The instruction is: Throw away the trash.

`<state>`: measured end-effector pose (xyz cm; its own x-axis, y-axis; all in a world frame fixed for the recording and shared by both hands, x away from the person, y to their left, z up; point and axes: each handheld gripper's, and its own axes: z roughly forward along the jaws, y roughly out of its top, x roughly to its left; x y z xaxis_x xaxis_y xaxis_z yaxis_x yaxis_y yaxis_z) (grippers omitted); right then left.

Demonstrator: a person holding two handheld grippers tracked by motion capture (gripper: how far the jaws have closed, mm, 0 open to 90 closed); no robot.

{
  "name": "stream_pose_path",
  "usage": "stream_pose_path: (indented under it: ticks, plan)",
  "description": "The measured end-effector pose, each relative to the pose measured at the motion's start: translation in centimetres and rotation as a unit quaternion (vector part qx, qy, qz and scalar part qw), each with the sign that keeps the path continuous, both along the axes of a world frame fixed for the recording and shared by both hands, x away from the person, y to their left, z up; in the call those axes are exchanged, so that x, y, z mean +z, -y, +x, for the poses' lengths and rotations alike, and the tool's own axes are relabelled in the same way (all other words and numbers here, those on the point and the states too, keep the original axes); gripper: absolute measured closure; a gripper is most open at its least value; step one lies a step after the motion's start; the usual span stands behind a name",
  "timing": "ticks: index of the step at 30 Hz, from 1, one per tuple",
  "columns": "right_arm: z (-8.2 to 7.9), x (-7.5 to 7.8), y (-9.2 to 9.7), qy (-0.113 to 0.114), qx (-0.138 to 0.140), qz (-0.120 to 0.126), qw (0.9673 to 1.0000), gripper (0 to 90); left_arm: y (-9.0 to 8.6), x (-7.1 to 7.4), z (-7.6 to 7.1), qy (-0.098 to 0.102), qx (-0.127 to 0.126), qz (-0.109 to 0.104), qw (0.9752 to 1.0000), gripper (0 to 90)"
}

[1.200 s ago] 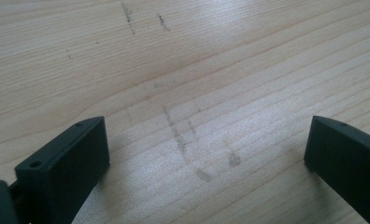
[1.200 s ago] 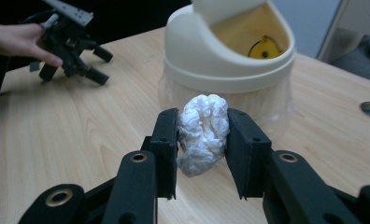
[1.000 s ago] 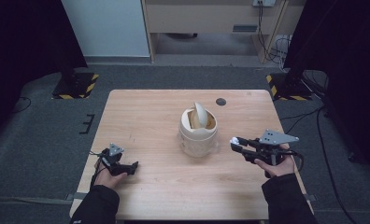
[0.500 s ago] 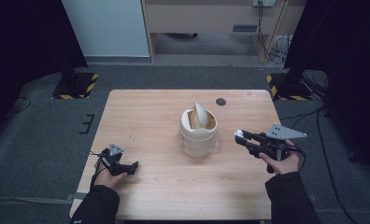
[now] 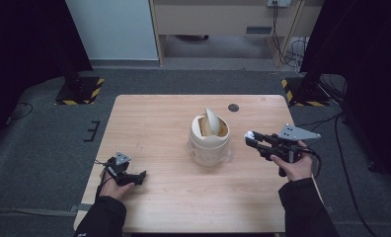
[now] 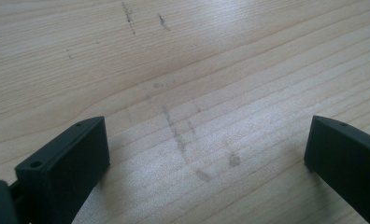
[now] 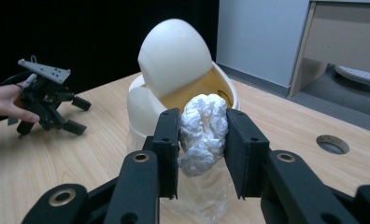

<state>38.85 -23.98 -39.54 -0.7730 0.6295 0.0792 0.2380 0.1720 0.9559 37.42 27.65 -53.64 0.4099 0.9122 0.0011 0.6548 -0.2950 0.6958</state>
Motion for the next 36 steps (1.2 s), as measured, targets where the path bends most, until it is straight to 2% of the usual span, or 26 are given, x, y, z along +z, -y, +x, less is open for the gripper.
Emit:
stream_pose_path:
  ticks: [8, 14, 23, 32, 36]
  plan:
    - [1.6, 0.9, -0.8, 0.011, 0.003, 0.016, 0.9998, 67.0, 0.0, 0.0, 0.0, 0.0, 0.0, 0.0, 1.0, 0.0]
    - [2.6, 1.4, -1.6, 0.011, 0.008, 0.013, 0.9998, 67.0, 0.0, 0.0, 0.0, 0.0, 0.0, 0.0, 1.0, 0.0]
    - [4.1, 1.7, -2.6, 0.013, 0.014, 0.021, 0.9996, 67.0, 0.0, 0.0, 0.0, 0.0, 0.0, 0.0, 1.0, 0.0]
    - [5.3, 1.4, -3.6, 0.01, 0.015, 0.023, 0.9996, 67.0, 0.0, 0.0, 0.0, 0.0, 0.0, 0.0, 1.0, 0.0]
    - [5.7, 0.9, -4.2, 0.005, 0.017, 0.021, 0.9996, 67.1, 0.0, 0.0, 0.0, 0.0, 0.0, 0.0, 1.0, 0.0]
